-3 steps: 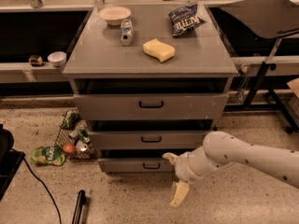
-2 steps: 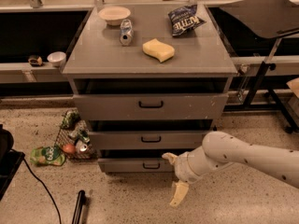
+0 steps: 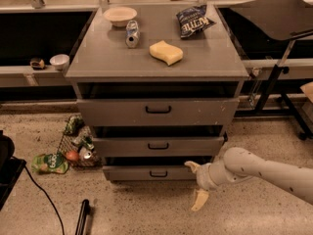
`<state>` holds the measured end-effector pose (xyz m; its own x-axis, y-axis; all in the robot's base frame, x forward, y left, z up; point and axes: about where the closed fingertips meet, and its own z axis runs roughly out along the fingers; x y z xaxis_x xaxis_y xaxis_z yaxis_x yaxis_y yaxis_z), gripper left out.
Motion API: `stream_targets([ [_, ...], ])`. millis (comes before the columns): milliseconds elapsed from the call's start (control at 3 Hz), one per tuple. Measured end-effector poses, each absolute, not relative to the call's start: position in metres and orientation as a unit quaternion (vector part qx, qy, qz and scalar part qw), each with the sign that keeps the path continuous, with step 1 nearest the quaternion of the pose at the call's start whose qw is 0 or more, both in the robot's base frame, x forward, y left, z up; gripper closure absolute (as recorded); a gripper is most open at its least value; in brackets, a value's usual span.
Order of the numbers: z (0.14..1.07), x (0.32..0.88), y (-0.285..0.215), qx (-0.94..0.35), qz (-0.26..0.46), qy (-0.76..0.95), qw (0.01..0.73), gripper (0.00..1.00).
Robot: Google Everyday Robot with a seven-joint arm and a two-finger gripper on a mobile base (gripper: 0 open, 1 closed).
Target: Open bottom drawer
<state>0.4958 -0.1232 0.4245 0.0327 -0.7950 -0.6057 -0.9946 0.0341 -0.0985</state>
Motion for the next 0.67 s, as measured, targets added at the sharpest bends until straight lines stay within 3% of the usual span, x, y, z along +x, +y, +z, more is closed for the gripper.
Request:
stream_targets([
  [667,0.308,0.569,-0.159,-0.671,0.197,0.657,0.280,0.00],
])
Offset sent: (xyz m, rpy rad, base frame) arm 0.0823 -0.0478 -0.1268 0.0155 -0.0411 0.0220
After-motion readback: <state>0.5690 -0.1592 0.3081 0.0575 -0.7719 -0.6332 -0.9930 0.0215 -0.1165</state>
